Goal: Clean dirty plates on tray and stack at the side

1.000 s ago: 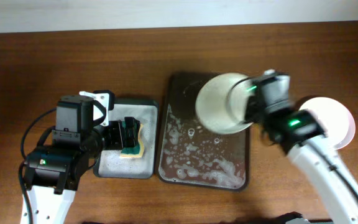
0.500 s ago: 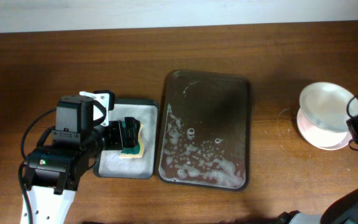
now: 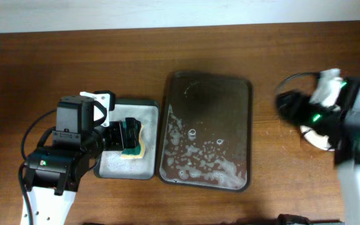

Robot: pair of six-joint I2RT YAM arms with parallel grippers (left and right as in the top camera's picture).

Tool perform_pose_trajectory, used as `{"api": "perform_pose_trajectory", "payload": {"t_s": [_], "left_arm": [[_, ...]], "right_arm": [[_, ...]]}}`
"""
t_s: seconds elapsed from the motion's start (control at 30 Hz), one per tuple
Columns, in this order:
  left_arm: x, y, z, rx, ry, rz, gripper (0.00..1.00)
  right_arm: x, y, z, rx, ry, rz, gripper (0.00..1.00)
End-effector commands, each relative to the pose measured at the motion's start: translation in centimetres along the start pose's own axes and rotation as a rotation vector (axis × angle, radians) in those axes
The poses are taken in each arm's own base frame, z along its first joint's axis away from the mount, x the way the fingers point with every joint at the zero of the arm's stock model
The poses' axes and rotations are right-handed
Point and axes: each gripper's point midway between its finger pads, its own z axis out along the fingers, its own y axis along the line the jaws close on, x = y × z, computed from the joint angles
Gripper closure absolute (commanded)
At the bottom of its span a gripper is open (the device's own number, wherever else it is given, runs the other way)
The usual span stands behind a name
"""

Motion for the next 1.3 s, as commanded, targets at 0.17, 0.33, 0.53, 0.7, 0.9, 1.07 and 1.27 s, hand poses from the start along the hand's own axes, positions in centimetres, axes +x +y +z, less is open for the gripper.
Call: {"api": "perform_pose_trajectory", "payload": {"t_s": [0.17, 0.33, 0.53, 0.7, 0.9, 1.07, 1.27], "left_arm": [[-0.1, -0.1, -0.2, 0.01, -0.007, 0.014, 0.01], [-0.1, -0.1, -0.2, 0.01, -0.007, 0.014, 0.01], [-0.1, -0.1, -0.2, 0.01, -0.007, 0.014, 0.01], [-0.1, -0.1, -0.2, 0.01, -0.007, 0.014, 0.01], [-0.1, -0.1, -0.2, 0.01, -0.007, 0.014, 0.01], [-0.1, -0.1, -0.2, 0.01, -0.007, 0.014, 0.01], [-0.1, -0.1, -0.2, 0.01, -0.007, 0.014, 0.01]], "right_arm": [[7.3, 14.2, -8.0, -0.441, -0.022, -0.474, 0.01], [7.5, 12.1, -8.5, -0.313, -0.064, -0.545, 0.01], [5.7, 4.7, -8.1, 0.033, -0.252, -0.481, 0.01], [7.7, -1.1, -6.3, 0.14, -0.451, -0.378, 0.01], [9.5, -4.4, -2.5, 0.172, -0.582, -0.364, 0.01], [9.7, -5.5, 0.5, 0.158, -0.655, -0.368, 0.01], [10.2, -6.2, 3.0, 0.131, -0.714, -0.375, 0.01]]}}
